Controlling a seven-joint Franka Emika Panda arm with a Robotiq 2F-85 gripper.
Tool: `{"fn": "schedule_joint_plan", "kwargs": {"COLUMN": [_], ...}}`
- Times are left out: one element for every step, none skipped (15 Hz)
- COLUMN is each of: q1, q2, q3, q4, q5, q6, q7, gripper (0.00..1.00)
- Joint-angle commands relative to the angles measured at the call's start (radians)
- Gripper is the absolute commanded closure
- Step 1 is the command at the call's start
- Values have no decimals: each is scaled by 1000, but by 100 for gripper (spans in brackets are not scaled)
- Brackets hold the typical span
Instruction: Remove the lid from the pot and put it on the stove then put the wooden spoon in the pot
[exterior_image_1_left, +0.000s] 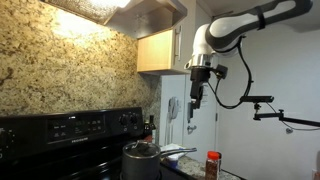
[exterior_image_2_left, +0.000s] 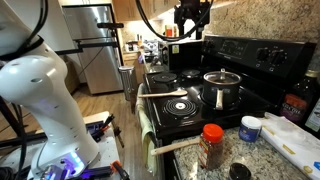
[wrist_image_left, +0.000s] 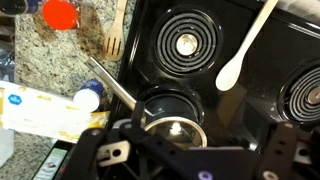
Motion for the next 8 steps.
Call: {"fn": "schedule_joint_plan", "kwargs": {"q1": [9, 10, 4, -1, -6, -11, -18, -26], "q2": [193, 246, 291, 339, 382, 421, 458, 502], "q3": [35, 43, 54, 61, 66, 70, 75, 77], "q4": [152, 192, 226, 260, 296, 327, 354, 385], "q5": [8, 12, 0, 0, 6, 12, 3, -3], "q6": [14, 26, 41, 56, 53, 54, 69, 85], "q7": [-77, -92, -98, -100, -113, -137, -159, -180], "gripper": [0, 0, 0, 0, 0, 0, 0, 0]}}
